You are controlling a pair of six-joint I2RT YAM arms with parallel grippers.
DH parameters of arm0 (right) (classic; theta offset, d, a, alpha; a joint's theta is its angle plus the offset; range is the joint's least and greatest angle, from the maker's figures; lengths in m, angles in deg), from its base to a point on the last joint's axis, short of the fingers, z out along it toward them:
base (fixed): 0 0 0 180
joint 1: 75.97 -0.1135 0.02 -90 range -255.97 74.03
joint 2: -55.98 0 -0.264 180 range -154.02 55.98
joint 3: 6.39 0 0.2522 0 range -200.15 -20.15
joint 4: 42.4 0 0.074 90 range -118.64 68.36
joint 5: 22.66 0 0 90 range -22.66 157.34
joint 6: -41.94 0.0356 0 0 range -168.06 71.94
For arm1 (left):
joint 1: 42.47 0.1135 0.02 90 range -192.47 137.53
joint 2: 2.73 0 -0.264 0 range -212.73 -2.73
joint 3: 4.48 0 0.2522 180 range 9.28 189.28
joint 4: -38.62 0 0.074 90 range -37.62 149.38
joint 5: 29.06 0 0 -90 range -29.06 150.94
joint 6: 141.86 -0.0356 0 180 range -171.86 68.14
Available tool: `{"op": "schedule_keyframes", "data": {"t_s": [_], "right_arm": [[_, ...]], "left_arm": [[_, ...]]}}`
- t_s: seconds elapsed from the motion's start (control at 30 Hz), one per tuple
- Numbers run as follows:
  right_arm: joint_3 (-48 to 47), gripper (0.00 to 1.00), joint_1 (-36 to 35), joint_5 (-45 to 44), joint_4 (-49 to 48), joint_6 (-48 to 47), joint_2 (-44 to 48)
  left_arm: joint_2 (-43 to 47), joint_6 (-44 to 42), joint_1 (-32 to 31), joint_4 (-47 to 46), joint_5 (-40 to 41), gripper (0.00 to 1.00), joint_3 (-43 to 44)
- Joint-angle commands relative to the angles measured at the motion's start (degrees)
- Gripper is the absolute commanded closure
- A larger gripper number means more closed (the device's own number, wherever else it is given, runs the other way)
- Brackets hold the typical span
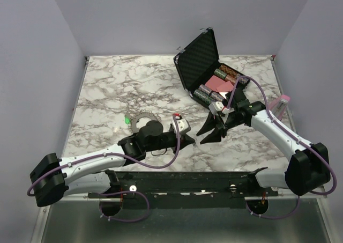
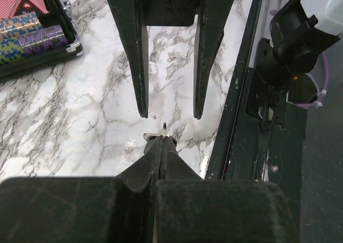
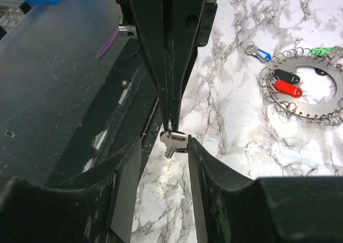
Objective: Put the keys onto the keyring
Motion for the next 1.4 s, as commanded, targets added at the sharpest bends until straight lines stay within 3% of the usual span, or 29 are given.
{"op": "schedule_keyframes", "data": {"t_s": [0.0, 0.23, 0.43, 0.63, 0.97, 1.2, 1.37], "right_arm": [[-0.01, 0.50, 0.20, 0.64, 0.64, -0.80, -0.65], [0.16, 0.50, -0.24, 0.28, -0.06, -0.37, -0.83], [0.52, 0.57, -1.38, -0.94, -1.56, 1.21, -1.09], [0.87, 0.66, -2.70, -2.44, -2.53, 2.00, -1.70], [1.66, 0.64, -3.49, -3.58, -5.95, 4.64, -2.06], [1.66, 0.76, -3.75, -3.41, -5.87, 4.56, -2.06], [1.74, 0.78, -4.11, -3.84, -6.22, 4.91, -2.23]], "left_arm": [[-0.37, -3.41, -0.22, 12.30, 0.54, 1.00, 4.44], [-4.42, -4.56, -0.22, 18.29, -0.08, 1.00, 10.33], [-6.35, -4.56, -0.22, 19.79, -0.61, 1.00, 12.89], [-6.79, -4.38, -0.22, 20.23, -0.78, 1.00, 13.50], [-6.62, -3.68, -0.22, 19.35, -1.31, 1.00, 13.59], [-6.88, -3.50, -0.22, 19.09, -1.40, 1.00, 13.59], [-6.88, -3.33, -0.31, 18.73, -1.31, 1.00, 13.68]]}}
